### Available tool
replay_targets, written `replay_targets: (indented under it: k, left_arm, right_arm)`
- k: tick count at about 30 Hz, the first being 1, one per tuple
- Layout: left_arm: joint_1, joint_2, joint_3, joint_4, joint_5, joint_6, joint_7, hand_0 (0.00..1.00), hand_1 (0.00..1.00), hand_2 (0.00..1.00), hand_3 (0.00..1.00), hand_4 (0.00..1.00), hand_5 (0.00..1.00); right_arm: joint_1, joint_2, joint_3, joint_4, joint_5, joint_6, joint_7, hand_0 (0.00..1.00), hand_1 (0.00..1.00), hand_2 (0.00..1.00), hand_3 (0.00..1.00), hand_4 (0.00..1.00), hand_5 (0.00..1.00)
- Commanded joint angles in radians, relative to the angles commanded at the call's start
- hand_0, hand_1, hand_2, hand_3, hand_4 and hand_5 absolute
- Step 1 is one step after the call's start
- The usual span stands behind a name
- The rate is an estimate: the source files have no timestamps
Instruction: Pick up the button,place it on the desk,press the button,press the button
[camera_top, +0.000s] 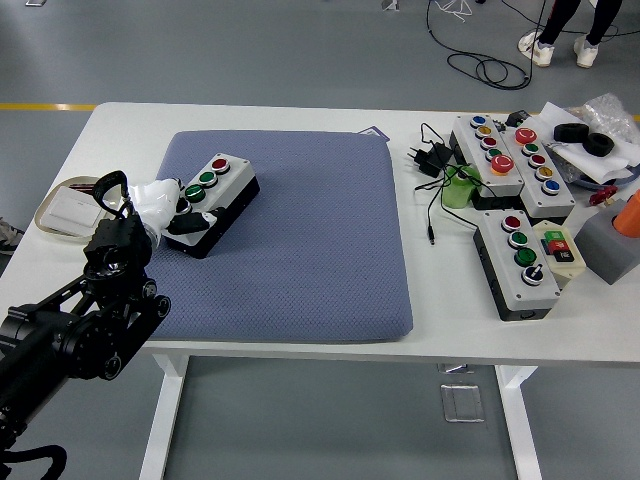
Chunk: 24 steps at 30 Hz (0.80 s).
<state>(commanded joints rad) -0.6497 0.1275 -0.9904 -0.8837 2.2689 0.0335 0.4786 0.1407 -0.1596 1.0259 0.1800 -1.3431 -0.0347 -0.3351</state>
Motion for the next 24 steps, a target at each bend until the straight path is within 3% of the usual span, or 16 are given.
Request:
replay_targets:
  k: [7,10,11,18,24]
  left_arm:
    - [-0.004,0.017,0.061,0.021,0.0,0.081,-0.093,0.044,0.002,0.013,0.219,0.252,0.002]
    - [0.0,0.018,0.067,0.028,0.0,0.094,-0.105,0.044,0.002,0.013,0.219,0.252,0.002]
    - [0.001,0.019,0.069,0.028,0.0,0.099,-0.106,0.049,0.002,0.002,0.191,0.316,0.002]
    - [0.001,0.022,0.072,0.024,0.0,0.119,-0.112,0.052,0.002,0.002,0.166,0.347,0.002]
    - [-0.002,0.036,0.082,0.021,0.0,0.15,-0.15,0.052,0.002,0.002,0.149,0.356,0.002]
  right_arm:
    - [-0.002,-0.001,0.0,0.0,-0.002,0.001,0.0,0.659,0.636,0.659,0.576,0.36,0.226]
    - [-0.003,-0.001,0.0,0.0,-0.001,0.0,0.0,0.659,0.636,0.659,0.576,0.36,0.226]
    - [-0.003,-0.001,-0.001,0.0,-0.001,0.001,0.0,0.659,0.637,0.659,0.576,0.36,0.226]
    - [-0.002,0.0,-0.001,0.0,-0.001,0.001,-0.001,0.66,0.636,0.659,0.576,0.36,0.227]
    - [-0.001,0.001,0.001,0.0,0.0,0.0,-0.001,0.66,0.637,0.659,0.576,0.36,0.227]
